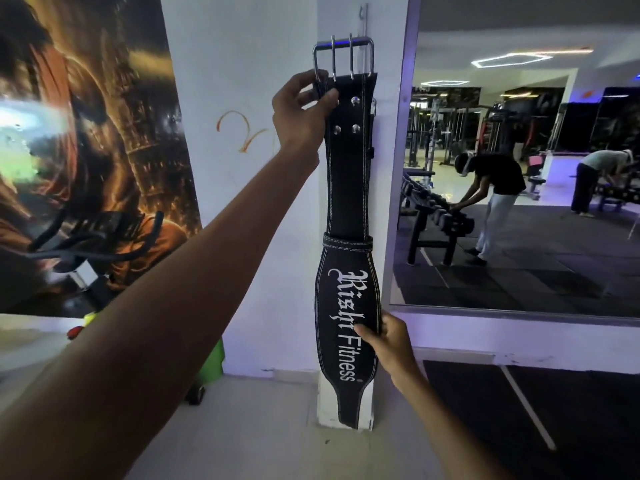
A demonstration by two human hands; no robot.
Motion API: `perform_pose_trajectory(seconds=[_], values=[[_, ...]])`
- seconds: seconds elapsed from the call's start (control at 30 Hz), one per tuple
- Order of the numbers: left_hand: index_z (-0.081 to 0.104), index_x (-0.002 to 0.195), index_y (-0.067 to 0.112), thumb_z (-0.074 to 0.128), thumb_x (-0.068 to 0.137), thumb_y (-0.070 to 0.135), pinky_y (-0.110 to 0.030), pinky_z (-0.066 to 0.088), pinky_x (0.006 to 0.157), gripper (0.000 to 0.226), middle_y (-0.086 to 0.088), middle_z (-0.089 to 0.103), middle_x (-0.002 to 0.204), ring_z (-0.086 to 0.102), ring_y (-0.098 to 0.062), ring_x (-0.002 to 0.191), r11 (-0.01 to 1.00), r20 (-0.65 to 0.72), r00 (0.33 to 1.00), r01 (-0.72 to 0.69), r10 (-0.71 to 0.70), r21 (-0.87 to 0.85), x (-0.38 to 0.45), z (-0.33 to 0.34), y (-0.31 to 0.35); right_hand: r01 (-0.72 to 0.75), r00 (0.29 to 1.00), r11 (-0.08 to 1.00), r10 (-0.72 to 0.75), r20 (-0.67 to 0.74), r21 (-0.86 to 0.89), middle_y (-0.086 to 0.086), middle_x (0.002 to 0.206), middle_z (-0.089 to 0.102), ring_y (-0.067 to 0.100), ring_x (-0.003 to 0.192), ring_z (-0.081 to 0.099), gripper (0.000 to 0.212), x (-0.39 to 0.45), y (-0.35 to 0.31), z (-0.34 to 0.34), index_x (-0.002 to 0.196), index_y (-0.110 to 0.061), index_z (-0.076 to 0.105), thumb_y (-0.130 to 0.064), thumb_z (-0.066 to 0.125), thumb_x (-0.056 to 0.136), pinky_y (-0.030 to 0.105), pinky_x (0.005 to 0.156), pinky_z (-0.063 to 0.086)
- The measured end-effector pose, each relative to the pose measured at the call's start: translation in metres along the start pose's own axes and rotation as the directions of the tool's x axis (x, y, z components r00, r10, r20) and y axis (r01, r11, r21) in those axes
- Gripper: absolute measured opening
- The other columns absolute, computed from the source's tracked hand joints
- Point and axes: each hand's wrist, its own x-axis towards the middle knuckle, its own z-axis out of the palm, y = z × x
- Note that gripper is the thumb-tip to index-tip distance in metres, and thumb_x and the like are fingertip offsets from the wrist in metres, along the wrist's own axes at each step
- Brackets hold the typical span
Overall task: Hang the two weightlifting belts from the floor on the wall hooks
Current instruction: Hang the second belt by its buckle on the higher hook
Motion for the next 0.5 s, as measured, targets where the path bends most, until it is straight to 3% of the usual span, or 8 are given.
perform_pose_trajectory(seconds=[0.07, 0.17, 0.2, 0.3, 0.4, 0.5], values=[[0.070, 0.103, 0.012, 0.073, 0.075, 0.001, -0.041, 0.064, 0.074, 0.030, -0.014, 0.074, 0.095, 0.073, -0.040, 0.098, 1.000, 0.001, 1.000, 0.000, 0.000, -0.009, 0.002, -0.001, 0.000, -0.010, 1.000, 1.000, 0.010, 0.014, -0.029, 0.002, 0.095, 0.077, 0.022, 0.090, 0.074, 0.020, 0.001, -0.007, 0.000, 0.096, -0.017, 0.071, -0.016, 0.081, 0.078, 0.037, 0.079, 0.059], [0.070, 0.102, 0.012, 0.073, 0.076, 0.001, -0.040, 0.064, 0.071, 0.028, -0.014, 0.073, 0.094, 0.074, -0.032, 0.088, 1.000, 0.006, 1.000, -0.008, 0.008, 0.006, 0.002, -0.001, -0.003, 0.022, 1.000, 0.998, -0.021, -0.016, 0.062, 0.004, 0.100, 0.077, 0.019, 0.093, 0.073, 0.049, 0.024, -0.050, -0.003, 0.103, -0.008, 0.071, -0.038, 0.084, 0.068, 0.029, 0.081, 0.059], [0.070, 0.102, 0.012, 0.073, 0.077, 0.001, -0.038, 0.063, 0.069, 0.028, -0.014, 0.073, 0.093, 0.074, -0.030, 0.084, 1.000, 0.008, 1.000, -0.009, 0.009, 0.013, 0.002, -0.001, -0.004, 0.051, 0.998, 0.994, -0.048, -0.039, 0.095, 0.001, 0.100, 0.078, 0.015, 0.094, 0.073, 0.048, 0.034, -0.067, -0.005, 0.103, -0.009, 0.071, -0.039, 0.084, 0.068, 0.025, 0.083, 0.058], [0.071, 0.101, 0.012, 0.073, 0.075, 0.002, -0.040, 0.064, 0.071, 0.028, -0.015, 0.074, 0.096, 0.074, -0.034, 0.091, 1.000, 0.001, 1.000, -0.011, 0.011, 0.010, 0.002, 0.001, -0.004, 0.138, 0.990, 0.977, -0.135, -0.030, 0.161, -0.010, 0.081, 0.078, 0.003, 0.078, 0.072, 0.011, 0.050, -0.101, -0.005, 0.089, -0.017, 0.072, -0.014, 0.078, 0.080, 0.014, 0.071, 0.055], [0.072, 0.091, 0.021, 0.074, 0.071, 0.006, -0.052, 0.064, 0.079, 0.025, -0.014, 0.074, 0.095, 0.073, -0.041, 0.099, 1.000, -0.003, 1.000, -0.016, 0.016, 0.004, 0.004, 0.001, 0.000, 0.087, 0.996, 0.992, -0.084, -0.031, 0.089, -0.001, 0.075, 0.075, 0.014, 0.069, 0.066, 0.016, 0.036, -0.077, 0.002, 0.083, -0.016, 0.071, -0.024, 0.082, 0.074, 0.030, 0.064, 0.053], [0.071, 0.089, 0.023, 0.074, 0.070, 0.007, -0.055, 0.062, 0.081, 0.025, -0.011, 0.074, 0.091, 0.072, -0.043, 0.099, 1.000, -0.007, 1.000, -0.010, 0.010, 0.001, 0.006, -0.005, 0.000, -0.035, 0.997, 0.999, 0.038, -0.061, 0.039, 0.014, 0.087, 0.076, 0.030, 0.078, 0.072, 0.031, 0.003, -0.026, 0.007, 0.090, -0.011, 0.072, -0.032, 0.085, 0.071, 0.050, 0.076, 0.058]])
